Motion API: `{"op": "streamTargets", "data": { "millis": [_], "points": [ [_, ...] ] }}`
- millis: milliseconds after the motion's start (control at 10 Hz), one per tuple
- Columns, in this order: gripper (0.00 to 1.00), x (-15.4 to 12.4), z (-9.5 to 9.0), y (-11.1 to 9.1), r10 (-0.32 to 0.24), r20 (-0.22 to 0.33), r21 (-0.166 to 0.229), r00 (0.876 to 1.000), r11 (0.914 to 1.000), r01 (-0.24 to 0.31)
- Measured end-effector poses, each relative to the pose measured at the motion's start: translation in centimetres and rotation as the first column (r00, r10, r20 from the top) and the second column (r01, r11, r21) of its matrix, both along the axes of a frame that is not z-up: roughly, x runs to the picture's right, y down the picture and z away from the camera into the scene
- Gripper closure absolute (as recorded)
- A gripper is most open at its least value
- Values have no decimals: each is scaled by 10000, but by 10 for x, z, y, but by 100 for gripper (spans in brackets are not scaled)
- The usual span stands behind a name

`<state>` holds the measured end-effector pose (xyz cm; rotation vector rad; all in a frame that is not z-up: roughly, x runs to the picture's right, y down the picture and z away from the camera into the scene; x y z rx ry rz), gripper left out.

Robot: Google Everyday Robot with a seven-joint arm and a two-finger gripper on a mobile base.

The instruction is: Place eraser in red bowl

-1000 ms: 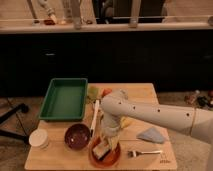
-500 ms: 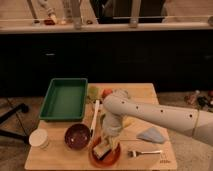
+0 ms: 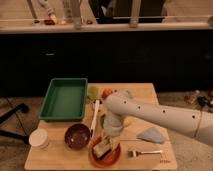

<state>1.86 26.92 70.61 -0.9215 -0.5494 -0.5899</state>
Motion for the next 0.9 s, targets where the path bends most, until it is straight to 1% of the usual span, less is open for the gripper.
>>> {"op": "streamTargets", "data": {
  "millis": [800, 900],
  "points": [
    [20, 10, -10, 2, 184, -108, 42, 9998, 9998, -184],
    [20, 13, -12, 0, 247, -207, 79, 9995, 9997, -245]
  ]
}}
